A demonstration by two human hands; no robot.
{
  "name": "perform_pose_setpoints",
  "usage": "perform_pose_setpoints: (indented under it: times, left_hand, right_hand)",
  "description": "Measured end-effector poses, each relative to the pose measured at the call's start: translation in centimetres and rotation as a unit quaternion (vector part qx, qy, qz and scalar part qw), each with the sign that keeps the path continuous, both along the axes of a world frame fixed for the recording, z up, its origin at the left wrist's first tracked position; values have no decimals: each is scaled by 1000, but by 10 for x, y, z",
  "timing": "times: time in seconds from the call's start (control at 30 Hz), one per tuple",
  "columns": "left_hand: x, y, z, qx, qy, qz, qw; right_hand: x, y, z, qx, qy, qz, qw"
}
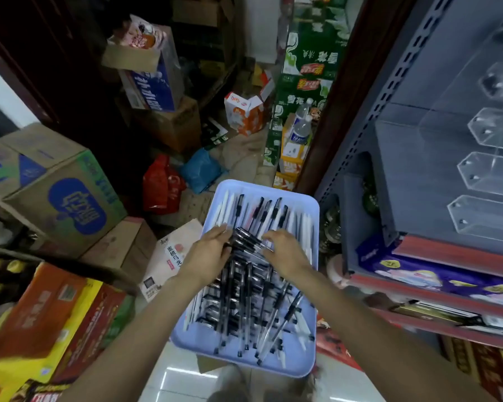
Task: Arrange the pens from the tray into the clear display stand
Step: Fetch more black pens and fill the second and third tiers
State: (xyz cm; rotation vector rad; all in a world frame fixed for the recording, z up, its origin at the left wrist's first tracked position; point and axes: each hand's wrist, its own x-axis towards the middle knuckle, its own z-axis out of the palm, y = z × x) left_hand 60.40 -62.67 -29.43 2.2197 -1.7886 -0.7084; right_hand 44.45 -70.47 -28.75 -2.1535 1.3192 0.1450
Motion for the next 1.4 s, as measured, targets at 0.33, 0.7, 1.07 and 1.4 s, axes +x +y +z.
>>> perform_pose_setpoints:
  times: [0.33,0.7,1.07,1.4]
  left_hand:
    - [10,5,-25,-40,38,3,998]
    - [-17,-31,30,-49,329,45,942]
    - [-108,-97,123,-158,323,-64,931]
    - [-274,-168,181,-325,180,-99,923]
  right_hand:
    - [18,-11,-4,16,53,-4,998]
    - [-6,-19,51,117,-340,-192,913]
    - [-107,-52,143,5,-489,-236,839]
    - [-296,-106,216,-125,-556,-214,793]
